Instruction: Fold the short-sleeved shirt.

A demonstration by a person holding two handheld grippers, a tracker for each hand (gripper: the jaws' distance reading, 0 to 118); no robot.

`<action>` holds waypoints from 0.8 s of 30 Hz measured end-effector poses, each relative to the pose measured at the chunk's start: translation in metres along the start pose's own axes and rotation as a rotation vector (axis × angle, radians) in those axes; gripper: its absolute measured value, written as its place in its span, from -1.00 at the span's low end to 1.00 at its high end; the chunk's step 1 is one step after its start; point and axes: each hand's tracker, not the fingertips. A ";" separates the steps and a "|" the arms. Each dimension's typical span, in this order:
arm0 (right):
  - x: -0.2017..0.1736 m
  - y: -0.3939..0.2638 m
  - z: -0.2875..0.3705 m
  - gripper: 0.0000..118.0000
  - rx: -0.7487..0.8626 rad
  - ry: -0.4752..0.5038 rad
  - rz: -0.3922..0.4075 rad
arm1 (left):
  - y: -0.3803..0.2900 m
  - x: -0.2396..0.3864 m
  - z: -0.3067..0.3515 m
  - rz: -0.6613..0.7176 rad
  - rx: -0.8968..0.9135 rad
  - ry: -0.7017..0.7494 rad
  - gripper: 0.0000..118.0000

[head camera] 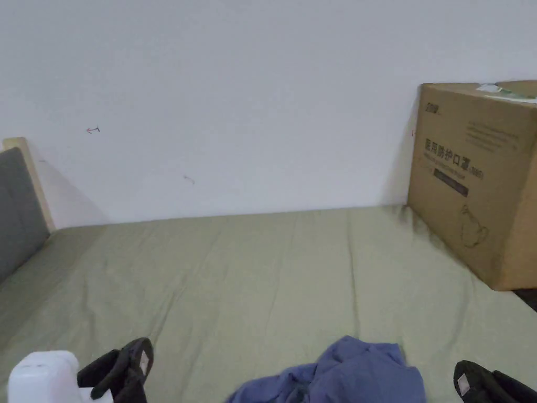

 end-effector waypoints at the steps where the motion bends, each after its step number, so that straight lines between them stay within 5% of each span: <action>1: -0.003 0.001 0.001 -1.00 0.007 0.000 0.001 | -0.002 -0.003 0.012 -0.001 0.020 0.013 -1.00; 12: -0.012 0.007 0.000 -1.00 -0.012 0.036 0.017 | 0.006 -0.015 0.006 -0.030 -0.073 0.064 -1.00; 17: -0.009 0.006 -0.006 -1.00 -0.048 0.045 0.006 | 0.004 -0.066 -0.117 0.185 -0.793 -0.132 -1.00; 20: -0.007 0.002 -0.011 -1.00 -0.066 0.049 0.008 | -0.042 -0.093 -0.168 0.239 -0.873 -0.046 -0.94; 21: -0.007 0.001 -0.013 -1.00 -0.073 0.047 0.010 | -0.055 -0.101 -0.183 0.255 -0.890 0.008 -0.63; 22: -0.005 -0.001 -0.015 -1.00 -0.083 0.042 0.013 | -0.068 -0.109 -0.196 0.271 -0.907 0.029 0.17; 23: -0.004 -0.002 -0.018 -1.00 -0.096 0.038 0.015 | -0.087 -0.112 -0.207 0.273 -0.928 0.064 0.75; 24: -0.002 -0.003 -0.020 -1.00 -0.104 0.036 0.016 | -0.098 -0.116 -0.216 0.270 -0.960 0.082 1.00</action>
